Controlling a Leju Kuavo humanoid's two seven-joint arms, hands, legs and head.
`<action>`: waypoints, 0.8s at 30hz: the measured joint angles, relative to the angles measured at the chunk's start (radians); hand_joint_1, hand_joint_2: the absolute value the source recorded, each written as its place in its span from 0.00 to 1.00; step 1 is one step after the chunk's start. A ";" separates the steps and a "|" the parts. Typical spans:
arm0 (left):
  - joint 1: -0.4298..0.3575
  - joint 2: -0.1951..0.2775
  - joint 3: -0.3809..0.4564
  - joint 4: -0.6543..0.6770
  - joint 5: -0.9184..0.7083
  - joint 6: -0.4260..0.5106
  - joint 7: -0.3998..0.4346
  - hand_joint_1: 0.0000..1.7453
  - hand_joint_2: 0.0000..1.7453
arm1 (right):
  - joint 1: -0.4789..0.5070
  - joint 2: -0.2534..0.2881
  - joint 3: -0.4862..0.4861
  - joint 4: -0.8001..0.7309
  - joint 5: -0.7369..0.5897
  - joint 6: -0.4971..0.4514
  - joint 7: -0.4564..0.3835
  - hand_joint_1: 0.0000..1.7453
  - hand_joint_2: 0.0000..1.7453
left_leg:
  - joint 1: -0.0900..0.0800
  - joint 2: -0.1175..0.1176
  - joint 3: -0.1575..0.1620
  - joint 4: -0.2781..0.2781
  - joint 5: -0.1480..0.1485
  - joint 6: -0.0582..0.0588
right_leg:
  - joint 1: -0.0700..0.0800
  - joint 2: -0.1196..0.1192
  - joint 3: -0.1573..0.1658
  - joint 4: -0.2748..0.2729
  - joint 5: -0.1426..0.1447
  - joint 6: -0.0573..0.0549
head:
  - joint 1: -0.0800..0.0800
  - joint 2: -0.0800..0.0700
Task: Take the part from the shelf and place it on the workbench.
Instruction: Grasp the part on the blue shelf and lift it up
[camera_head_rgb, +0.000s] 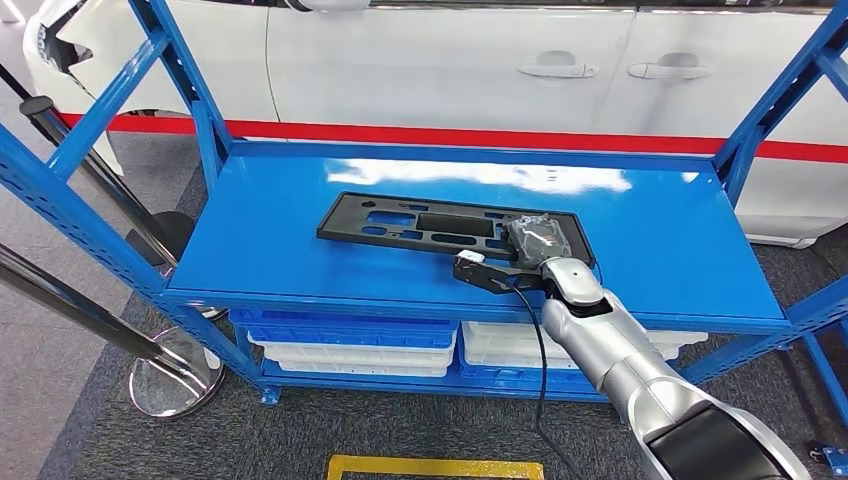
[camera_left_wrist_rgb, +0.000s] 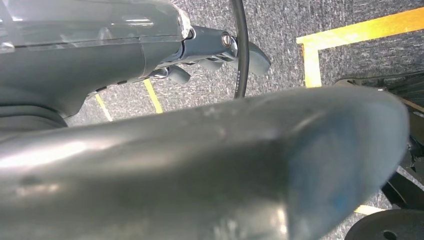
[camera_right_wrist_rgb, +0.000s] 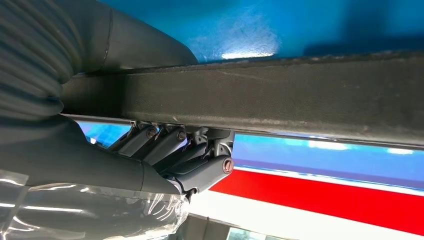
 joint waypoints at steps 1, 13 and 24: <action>0.000 0.000 0.000 0.000 0.000 0.000 0.000 0.00 0.00 | 0.000 0.000 0.000 0.000 0.000 0.000 0.000 0.93 1.00 | 0.000 0.000 0.000 0.000 0.000 0.000 | 0.000 0.000 0.000 0.000 0.000 0.000 | 0.000 0.000; -0.002 0.003 0.000 0.000 -0.009 -0.006 -0.001 0.00 1.00 | 0.003 -0.001 -0.011 -0.008 0.010 -0.001 0.000 0.91 1.00 | 0.000 0.000 0.000 0.000 0.000 0.000 | 0.000 0.000 0.000 0.000 0.000 0.000 | 0.000 0.000; -0.005 0.006 0.000 0.000 -0.015 -0.006 -0.002 0.00 1.00 | 0.009 -0.003 -0.019 -0.016 0.011 -0.001 0.000 0.96 1.00 | 0.000 0.000 0.000 0.000 0.000 0.000 | 0.000 0.000 0.000 0.000 0.000 0.000 | 0.000 0.000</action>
